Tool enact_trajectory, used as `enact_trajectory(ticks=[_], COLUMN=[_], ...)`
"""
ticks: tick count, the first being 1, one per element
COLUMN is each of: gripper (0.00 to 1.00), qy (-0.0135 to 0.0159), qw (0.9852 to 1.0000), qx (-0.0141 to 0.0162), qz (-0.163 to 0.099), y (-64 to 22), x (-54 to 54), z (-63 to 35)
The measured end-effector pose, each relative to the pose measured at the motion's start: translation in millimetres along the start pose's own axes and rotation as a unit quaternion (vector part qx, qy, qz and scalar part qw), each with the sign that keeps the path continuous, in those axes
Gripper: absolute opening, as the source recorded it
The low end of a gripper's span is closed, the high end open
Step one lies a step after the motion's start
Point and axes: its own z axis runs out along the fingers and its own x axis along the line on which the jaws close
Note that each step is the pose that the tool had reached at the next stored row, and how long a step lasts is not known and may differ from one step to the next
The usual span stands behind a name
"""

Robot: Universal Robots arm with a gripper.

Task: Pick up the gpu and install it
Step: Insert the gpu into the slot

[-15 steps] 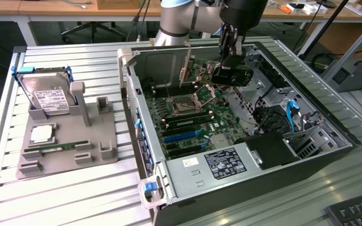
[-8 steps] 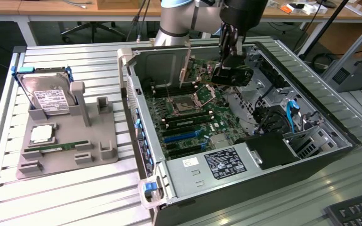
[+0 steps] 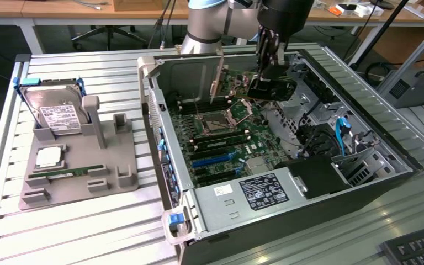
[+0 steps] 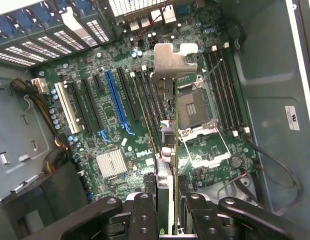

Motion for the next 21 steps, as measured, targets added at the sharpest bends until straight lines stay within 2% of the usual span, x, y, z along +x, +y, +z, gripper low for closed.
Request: enact_trajectory(ticks=[21], gripper=[0.27], qy=[-0.0010], qw=[0.9998], qx=[-0.0004], qz=[-0.019], y=[-0.3], x=[0.9], z=[0.0])
